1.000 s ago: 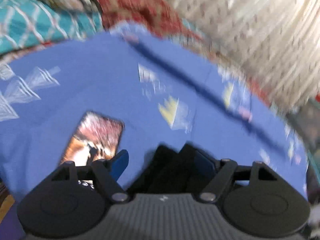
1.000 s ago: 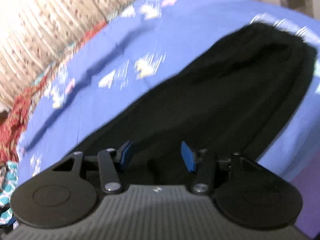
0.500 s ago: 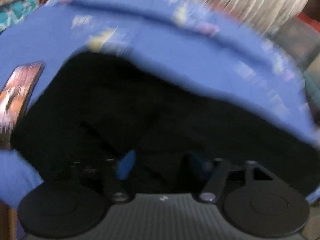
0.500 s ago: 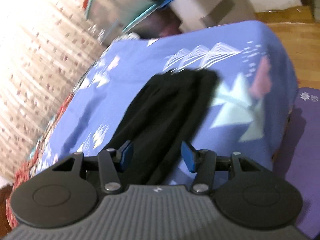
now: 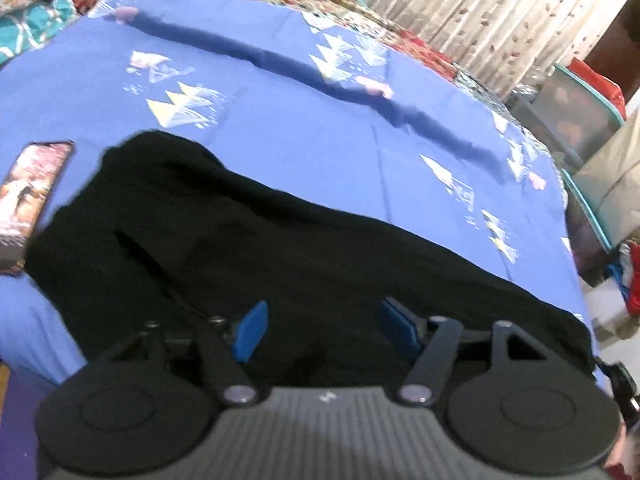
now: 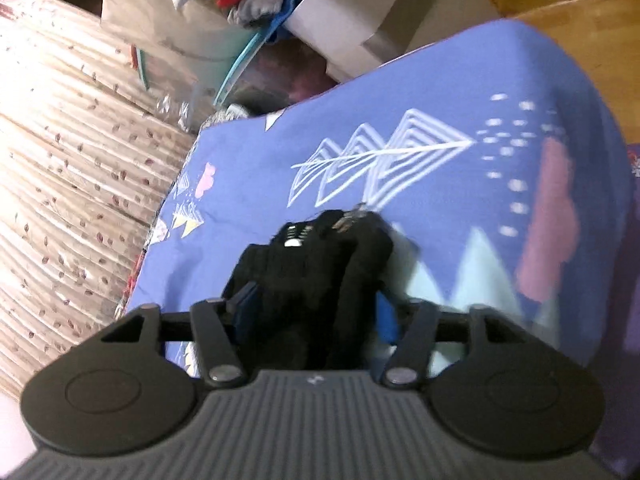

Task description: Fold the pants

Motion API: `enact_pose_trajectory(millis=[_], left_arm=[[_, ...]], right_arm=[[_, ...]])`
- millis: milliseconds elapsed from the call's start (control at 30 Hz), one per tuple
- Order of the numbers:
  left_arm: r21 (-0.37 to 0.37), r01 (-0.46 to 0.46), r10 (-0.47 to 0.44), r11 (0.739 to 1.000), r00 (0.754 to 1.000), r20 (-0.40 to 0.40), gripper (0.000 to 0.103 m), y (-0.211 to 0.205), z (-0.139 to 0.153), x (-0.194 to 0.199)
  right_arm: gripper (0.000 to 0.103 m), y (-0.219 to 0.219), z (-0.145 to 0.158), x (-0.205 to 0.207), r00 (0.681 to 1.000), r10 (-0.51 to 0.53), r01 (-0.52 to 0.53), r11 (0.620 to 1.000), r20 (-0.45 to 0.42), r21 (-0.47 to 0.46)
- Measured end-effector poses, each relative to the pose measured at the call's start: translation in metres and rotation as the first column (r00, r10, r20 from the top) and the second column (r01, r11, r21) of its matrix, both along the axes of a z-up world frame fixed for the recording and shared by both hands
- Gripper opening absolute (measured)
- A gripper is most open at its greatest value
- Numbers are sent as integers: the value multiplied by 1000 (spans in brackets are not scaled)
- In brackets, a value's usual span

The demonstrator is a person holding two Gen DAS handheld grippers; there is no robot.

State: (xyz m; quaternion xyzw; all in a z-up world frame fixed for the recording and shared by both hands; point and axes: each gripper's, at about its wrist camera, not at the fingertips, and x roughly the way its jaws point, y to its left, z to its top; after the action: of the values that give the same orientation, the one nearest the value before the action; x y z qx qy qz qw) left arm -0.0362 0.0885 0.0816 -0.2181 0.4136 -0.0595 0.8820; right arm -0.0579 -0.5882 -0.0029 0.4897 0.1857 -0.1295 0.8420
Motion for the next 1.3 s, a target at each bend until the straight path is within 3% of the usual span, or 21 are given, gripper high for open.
enact_pose_trajectory(millis=[33,100,167,233,300,367,433,500,567,600,633,667,700,767,900,933,1000,1067,1167,1200,1300], left_arm=[[-5,6,-6,1000,1000,-2,64,-4,-1,1],[-16,22,-22,1000,1000,5,64,-10,0,0],[-25,39,-39,999,999,19,64,-13,0,0],[-37,50,-49,998,999,22,64,-13,-1,-2],[-52,49,-48,997,999,17,64,-9,-5,-3],[-75,39,-38,996,999,11,64,-4,-9,-5],[-97,33,-33,995,999,6,64,3,-13,-9],[-101,23,-23,995,1000,6,64,11,-16,-14],[-114,8,-8,993,1000,6,64,22,-18,-20],[-122,0,1,993,1000,10,64,28,-18,-24],[-130,-9,11,992,1000,17,65,35,-17,-28],[-135,-16,19,991,999,27,66,42,-17,-32],[-142,-25,31,990,999,40,66,49,-16,-38],[-157,-51,60,986,997,56,69,63,-16,-48],[-214,-129,143,968,988,50,71,90,-26,-64],[-225,-146,159,963,986,41,71,94,-29,-66],[-243,-173,185,954,982,26,71,102,-35,-67],[-252,-185,199,950,980,31,71,107,-37,-70],[-253,-196,212,947,976,38,71,114,-40,-73],[-253,-207,222,945,974,35,71,118,-42,-74],[-267,-260,274,928,961,16,75,132,-50,-77]], right_arm=[[10,1,5,5,1000,20,-20,1000,-11,-9],[10,13,24,8,996,73,-71,997,49,-33],[10,41,55,11,978,184,-173,978,99,-116],[10,87,84,18,932,348,-315,917,102,-247],[10,145,104,24,856,516,-460,797,46,-392],[10,209,106,25,753,655,-591,630,-64,-504],[10,261,92,23,671,715,-671,473,-197,-571],[15,307,66,23,609,718,-733,347,-338,-585],[21,342,42,21,561,681,-769,219,-470,-601],[37,357,34,14,549,653,-765,143,-521,-628],[49,366,34,7,550,639,-751,97,-537,-654],[53,371,39,4,551,642,-740,81,-533,-668],[56,373,47,-3,545,660,-734,78,-517,-674],[56,372,69,-15,555,698,-708,108,-454,-698],[53,363,96,-14,670,675,-630,298,-308,-717],[43,362,96,-8,705,645,-619,356,-295,-700],[24,359,84,3,734,609,-625,434,-300,-649],[18,361,66,17,739,589,-651,501,-326,-570],[16,368,33,29,720,563,-692,541,-405,-478],[16,370,31,26,734,555,-676,543,-392,-498],[17,386,49,28,730,519,-682,512,-444,-522]])
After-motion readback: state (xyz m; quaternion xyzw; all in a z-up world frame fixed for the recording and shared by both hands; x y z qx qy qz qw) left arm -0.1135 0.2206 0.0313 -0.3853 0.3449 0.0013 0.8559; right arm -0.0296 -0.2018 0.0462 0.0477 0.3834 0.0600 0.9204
